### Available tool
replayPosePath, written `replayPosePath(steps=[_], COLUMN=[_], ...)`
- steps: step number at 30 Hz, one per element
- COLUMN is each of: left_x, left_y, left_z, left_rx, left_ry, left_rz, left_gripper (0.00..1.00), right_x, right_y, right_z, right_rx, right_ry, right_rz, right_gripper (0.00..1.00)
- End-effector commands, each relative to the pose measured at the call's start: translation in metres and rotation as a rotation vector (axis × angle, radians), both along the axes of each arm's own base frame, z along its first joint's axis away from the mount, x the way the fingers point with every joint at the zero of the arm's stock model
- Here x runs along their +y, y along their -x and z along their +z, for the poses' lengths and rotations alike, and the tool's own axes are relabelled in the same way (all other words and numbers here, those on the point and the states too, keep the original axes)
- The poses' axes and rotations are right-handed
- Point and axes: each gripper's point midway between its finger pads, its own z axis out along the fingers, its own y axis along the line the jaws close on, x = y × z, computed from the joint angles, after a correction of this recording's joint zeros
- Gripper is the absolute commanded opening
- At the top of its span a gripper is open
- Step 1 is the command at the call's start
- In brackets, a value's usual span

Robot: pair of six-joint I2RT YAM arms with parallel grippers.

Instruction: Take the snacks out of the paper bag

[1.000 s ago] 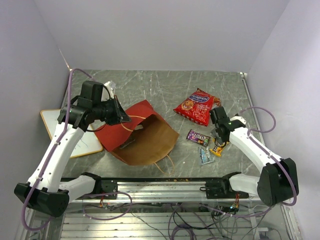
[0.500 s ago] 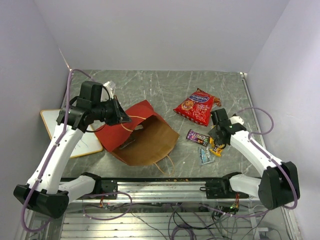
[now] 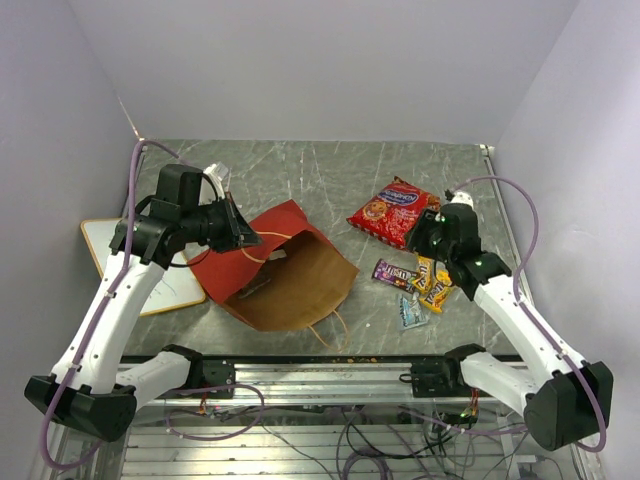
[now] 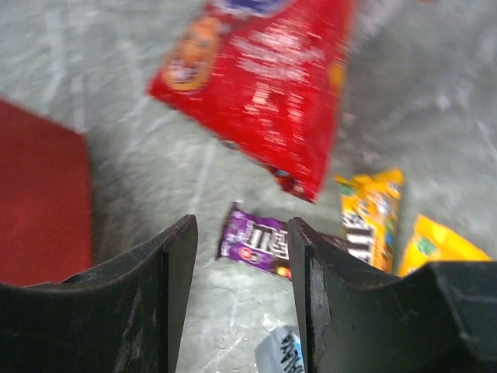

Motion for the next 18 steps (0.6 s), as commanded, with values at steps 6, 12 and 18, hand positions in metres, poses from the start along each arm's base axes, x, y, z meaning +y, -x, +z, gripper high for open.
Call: replayPosePath(steps=[6,12,18], left_x=[0.005,0.008,0.008], left_y=[-0.003,-0.009,-0.014], left_z=[0.0,0.003,0.006], left_rx=[-0.015,-0.032,-0.076], left_ry=[-0.014,-0.027,-0.015], left_rz=[0.038,0.062,0.072], left_gripper=[0.07,0.07,0.07], right_x=[0.133,0.207,0.261], right_y=[0.034,0.094,0.13], right_z=[0.115,0.115,0.088], right_rx=[-0.633,-0.838,-0.972], right_ry=[-0.038,0.105,0.263], right_rz=[1.038,1.459,1.764], right_gripper=[0.44,0.45,0.5])
